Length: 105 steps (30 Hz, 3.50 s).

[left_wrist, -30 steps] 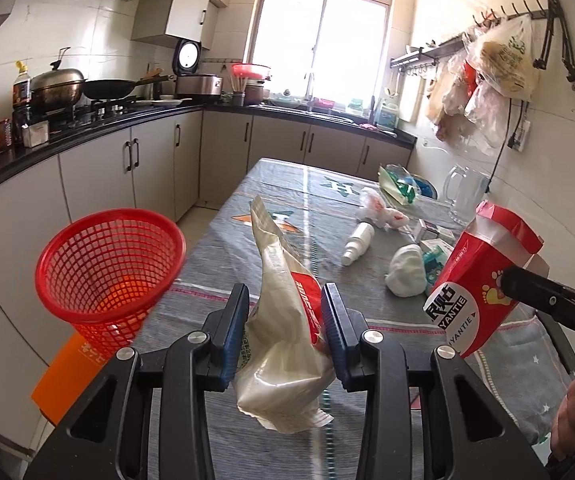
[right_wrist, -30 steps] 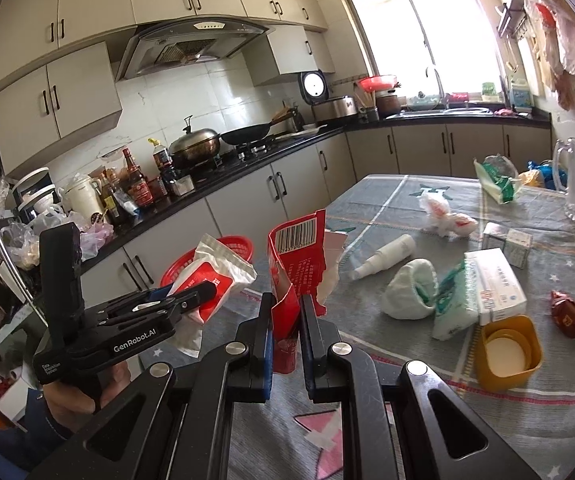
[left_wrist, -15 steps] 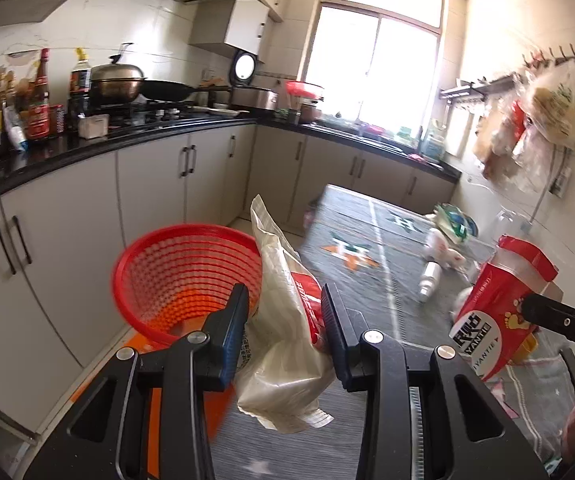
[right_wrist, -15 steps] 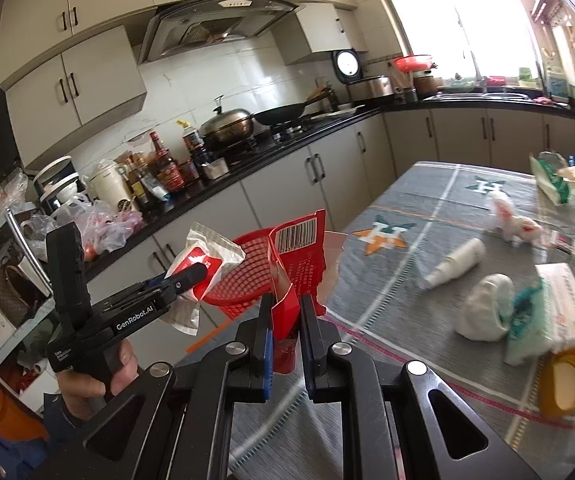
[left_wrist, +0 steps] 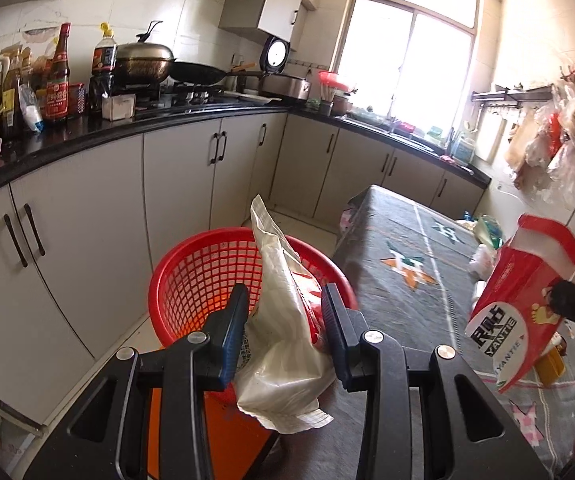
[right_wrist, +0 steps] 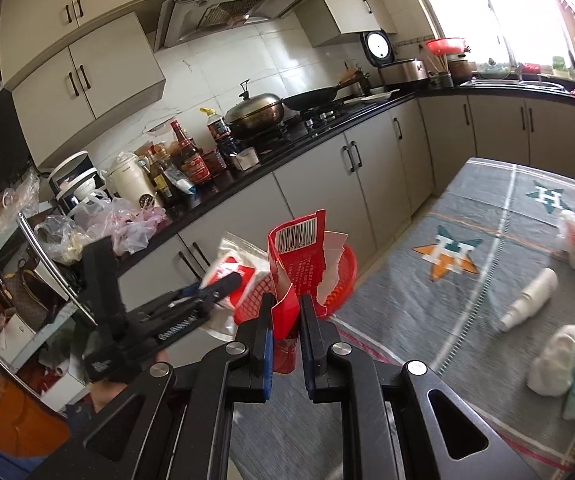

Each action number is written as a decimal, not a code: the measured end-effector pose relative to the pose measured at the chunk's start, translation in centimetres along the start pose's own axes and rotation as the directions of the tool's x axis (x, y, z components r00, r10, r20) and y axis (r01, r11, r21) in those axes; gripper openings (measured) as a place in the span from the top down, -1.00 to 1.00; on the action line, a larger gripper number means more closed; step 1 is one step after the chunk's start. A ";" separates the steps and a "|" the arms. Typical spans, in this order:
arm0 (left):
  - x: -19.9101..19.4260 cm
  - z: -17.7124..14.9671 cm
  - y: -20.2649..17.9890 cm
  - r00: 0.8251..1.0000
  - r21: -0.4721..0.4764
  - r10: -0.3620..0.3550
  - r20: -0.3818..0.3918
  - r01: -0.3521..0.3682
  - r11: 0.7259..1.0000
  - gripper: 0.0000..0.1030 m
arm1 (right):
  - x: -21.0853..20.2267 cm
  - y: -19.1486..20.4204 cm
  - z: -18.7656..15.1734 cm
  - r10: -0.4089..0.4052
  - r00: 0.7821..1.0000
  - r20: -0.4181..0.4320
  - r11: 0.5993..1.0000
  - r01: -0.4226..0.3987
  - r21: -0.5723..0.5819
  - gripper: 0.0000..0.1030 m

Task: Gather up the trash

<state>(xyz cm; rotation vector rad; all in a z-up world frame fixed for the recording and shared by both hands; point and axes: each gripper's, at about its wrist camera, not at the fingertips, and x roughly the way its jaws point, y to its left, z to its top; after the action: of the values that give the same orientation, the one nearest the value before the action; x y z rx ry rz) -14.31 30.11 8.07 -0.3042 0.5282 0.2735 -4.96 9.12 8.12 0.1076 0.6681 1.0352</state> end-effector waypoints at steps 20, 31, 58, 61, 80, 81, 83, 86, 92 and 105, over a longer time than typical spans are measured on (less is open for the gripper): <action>5.1 0.6 3.6 0.996 -0.020 0.050 -0.070 -0.052 0.998 0.29 | 12.0 -1.1 2.8 -0.016 0.990 -0.139 0.998 0.024 0.056 0.74; 7.0 0.3 4.4 0.993 -0.022 0.054 -0.103 -0.057 0.998 0.29 | 16.6 -3.5 1.9 -0.032 0.974 -0.223 0.991 0.060 0.122 0.70; 2.3 -1.0 0.1 0.999 0.003 -0.010 -0.047 0.010 1.000 -0.05 | 9.6 -5.0 0.8 -0.057 0.990 -0.131 0.983 0.078 0.164 0.27; 1.8 -1.7 -1.4 0.998 0.019 -0.035 -0.054 0.036 0.999 -0.06 | 8.4 -5.2 0.2 -0.061 0.991 -0.122 0.982 0.082 0.169 0.23; 1.9 -5.4 -12.7 0.971 0.150 -0.175 -0.161 0.199 0.968 -0.09 | -3.4 -10.3 -3.7 -0.121 0.993 -0.005 0.952 0.118 0.281 0.17; 1.9 -5.7 -13.6 0.969 0.163 -0.182 -0.170 0.209 0.964 -0.09 | -4.4 -10.9 -4.1 -0.131 0.991 0.005 0.948 0.124 0.293 0.17; 1.9 -6.3 -15.2 0.964 0.186 -0.192 -0.185 0.226 0.956 -0.09 | -5.9 -11.8 -4.8 -0.151 0.989 0.014 0.942 0.139 0.306 0.17; 2.0 -7.0 -17.5 0.956 0.221 -0.207 -0.206 0.252 0.942 -0.09 | -9.0 -13.4 -6.1 -0.175 0.984 0.043 0.930 0.151 0.336 0.17; 2.1 -8.8 -21.1 0.941 0.262 -0.230 -0.249 0.294 0.919 -0.10 | -15.2 -16.8 -8.2 -0.305 0.948 0.086 0.884 0.248 0.397 0.17; 2.1 -9.5 -24.2 0.931 0.302 -0.237 -0.279 0.319 0.898 -0.11 | -20.1 -23.4 -11.7 -0.492 0.869 -0.044 0.746 0.447 0.493 0.34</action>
<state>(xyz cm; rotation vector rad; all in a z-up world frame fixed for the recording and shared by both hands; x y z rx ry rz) -8.85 4.92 4.30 -0.0682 0.7466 -0.1407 -0.43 -22.23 -1.00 0.4065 0.8140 0.3469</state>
